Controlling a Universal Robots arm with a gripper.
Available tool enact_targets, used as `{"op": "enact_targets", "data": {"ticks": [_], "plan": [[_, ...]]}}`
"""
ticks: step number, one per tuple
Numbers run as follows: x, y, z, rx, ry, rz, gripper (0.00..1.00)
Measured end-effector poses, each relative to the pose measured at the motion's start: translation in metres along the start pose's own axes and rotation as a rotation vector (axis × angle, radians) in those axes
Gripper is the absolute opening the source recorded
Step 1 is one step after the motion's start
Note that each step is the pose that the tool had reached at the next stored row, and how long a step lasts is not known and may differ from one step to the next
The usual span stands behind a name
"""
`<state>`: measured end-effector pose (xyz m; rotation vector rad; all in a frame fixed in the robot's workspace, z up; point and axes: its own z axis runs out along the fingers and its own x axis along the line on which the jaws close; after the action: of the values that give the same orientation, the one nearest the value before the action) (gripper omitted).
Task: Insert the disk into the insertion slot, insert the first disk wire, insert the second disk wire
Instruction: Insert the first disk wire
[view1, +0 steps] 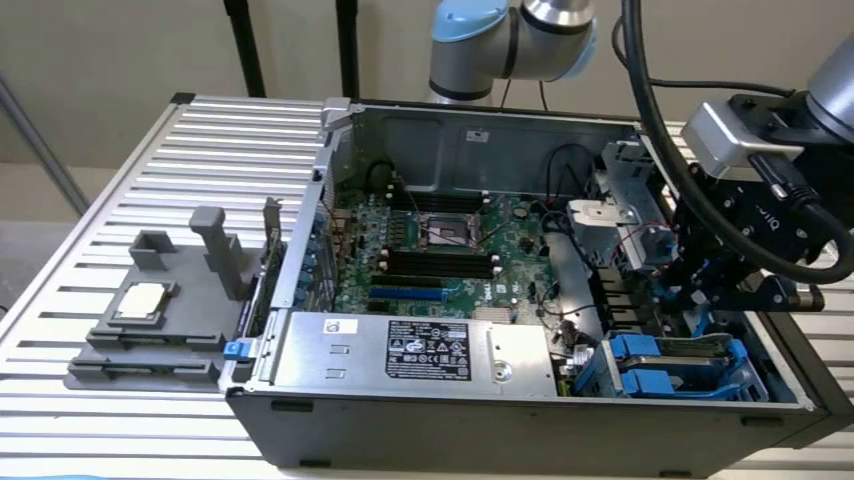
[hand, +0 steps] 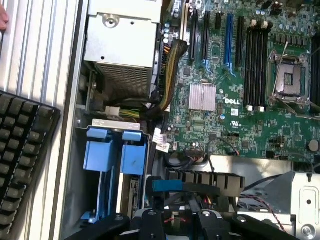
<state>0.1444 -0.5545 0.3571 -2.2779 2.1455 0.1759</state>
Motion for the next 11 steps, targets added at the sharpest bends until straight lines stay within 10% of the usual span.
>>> {"op": "enact_targets", "data": {"ticks": [11], "plan": [[0.022,0.0018,-0.0038,0.0041,-0.0097,-0.001,0.31]]}}
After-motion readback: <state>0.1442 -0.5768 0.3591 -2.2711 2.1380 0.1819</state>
